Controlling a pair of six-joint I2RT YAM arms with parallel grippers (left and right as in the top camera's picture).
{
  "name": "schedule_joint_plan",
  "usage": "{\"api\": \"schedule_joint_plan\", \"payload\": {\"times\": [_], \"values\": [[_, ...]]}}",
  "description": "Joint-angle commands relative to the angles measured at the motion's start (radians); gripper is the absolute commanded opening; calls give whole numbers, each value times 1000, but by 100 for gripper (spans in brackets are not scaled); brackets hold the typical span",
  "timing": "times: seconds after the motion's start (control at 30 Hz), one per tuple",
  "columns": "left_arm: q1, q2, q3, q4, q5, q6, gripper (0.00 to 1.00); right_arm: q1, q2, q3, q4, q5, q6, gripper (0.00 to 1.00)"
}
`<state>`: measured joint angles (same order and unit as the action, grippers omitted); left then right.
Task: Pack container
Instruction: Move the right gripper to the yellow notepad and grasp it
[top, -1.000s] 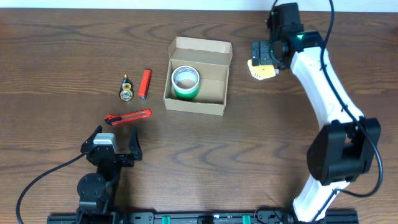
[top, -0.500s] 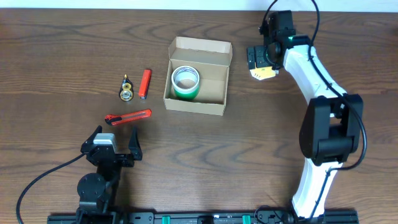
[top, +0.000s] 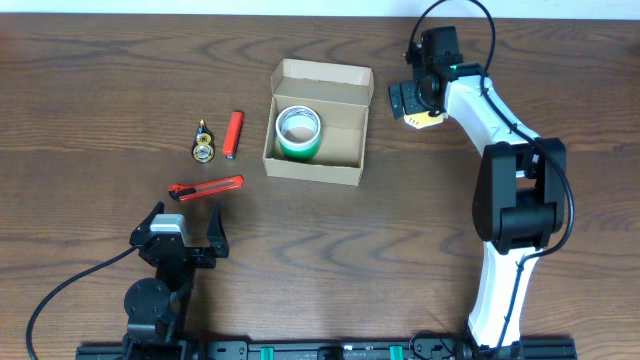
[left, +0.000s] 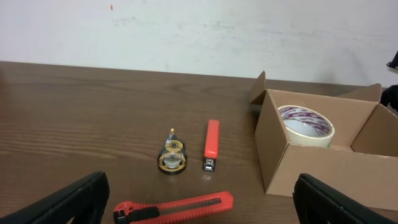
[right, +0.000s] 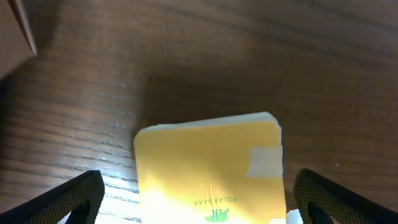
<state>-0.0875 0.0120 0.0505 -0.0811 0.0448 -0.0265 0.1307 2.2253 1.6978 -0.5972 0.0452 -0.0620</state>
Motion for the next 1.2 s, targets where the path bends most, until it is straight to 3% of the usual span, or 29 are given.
{"api": "schedule_joint_plan", "payload": {"times": [0.0, 1.0, 1.17], "values": [[4, -7, -37, -11, -12, -3, 95, 7, 40, -8, -13, 6, -14, 99], [4, -7, -37, -11, -12, -3, 95, -17, 85, -8, -60, -13, 73, 99], [4, -7, -37, -11, -12, -3, 95, -17, 85, -8, -58, -12, 77, 88]]}}
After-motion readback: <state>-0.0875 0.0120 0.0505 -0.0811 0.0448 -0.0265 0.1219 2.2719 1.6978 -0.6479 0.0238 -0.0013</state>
